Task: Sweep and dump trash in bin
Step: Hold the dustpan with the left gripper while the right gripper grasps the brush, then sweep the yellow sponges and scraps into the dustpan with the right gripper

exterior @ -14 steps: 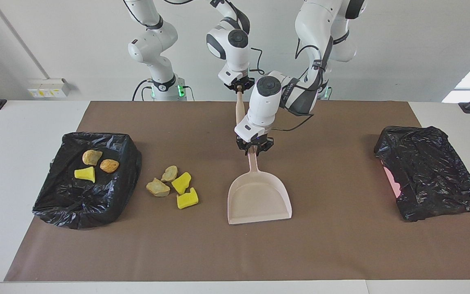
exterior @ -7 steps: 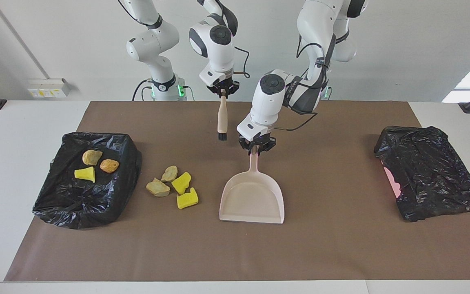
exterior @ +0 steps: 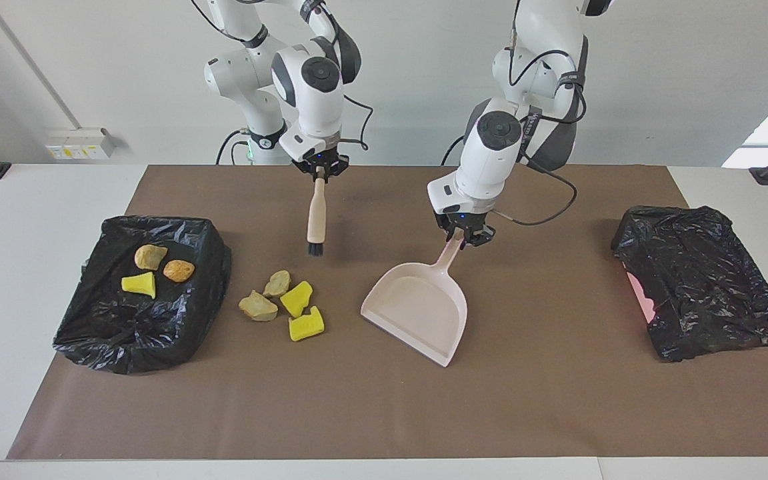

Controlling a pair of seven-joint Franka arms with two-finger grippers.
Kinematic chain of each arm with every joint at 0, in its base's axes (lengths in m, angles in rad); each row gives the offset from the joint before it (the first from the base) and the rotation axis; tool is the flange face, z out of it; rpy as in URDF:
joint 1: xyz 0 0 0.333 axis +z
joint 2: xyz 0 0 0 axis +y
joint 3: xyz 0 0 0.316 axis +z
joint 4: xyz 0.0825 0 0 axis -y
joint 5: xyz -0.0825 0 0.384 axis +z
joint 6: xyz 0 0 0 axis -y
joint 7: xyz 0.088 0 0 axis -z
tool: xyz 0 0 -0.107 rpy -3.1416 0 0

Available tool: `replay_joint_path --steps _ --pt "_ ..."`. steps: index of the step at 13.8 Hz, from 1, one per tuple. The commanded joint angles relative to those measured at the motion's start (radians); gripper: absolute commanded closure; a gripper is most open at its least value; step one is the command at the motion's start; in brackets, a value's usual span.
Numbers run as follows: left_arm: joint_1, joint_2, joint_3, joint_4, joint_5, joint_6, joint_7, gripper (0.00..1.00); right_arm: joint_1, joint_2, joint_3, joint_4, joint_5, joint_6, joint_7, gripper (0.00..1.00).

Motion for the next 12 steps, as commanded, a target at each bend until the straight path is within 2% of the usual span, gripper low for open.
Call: replay_joint_path --steps 1,4,8,9,10,11,12 --pt "0.039 -0.016 -0.003 -0.020 0.013 -0.003 0.224 1.00 -0.125 0.104 0.014 0.107 -0.057 -0.003 -0.128 1.00" --pt "0.047 -0.024 -0.004 -0.039 0.087 0.014 0.453 1.00 -0.234 0.184 0.013 0.200 -0.135 0.018 -0.225 1.00" --pt "0.032 -0.016 -0.004 -0.115 0.095 0.087 0.476 1.00 -0.323 0.282 0.010 0.293 -0.231 0.021 -0.310 1.00" --pt "0.032 -0.019 -0.004 -0.120 0.095 0.083 0.480 0.95 -0.326 0.306 0.008 0.313 -0.245 0.035 -0.310 1.00" --pt "0.032 -0.024 -0.004 -0.131 0.095 0.081 0.483 0.72 -0.328 0.335 0.007 0.330 -0.265 0.035 -0.310 1.00" --pt "0.032 -0.031 -0.004 -0.147 0.095 0.083 0.483 0.55 -0.329 0.368 0.007 0.341 -0.316 0.034 -0.310 1.00" --pt "0.032 -0.042 -0.006 -0.167 0.095 0.089 0.484 0.49 -0.337 0.383 0.007 0.341 -0.371 0.032 -0.311 1.00"
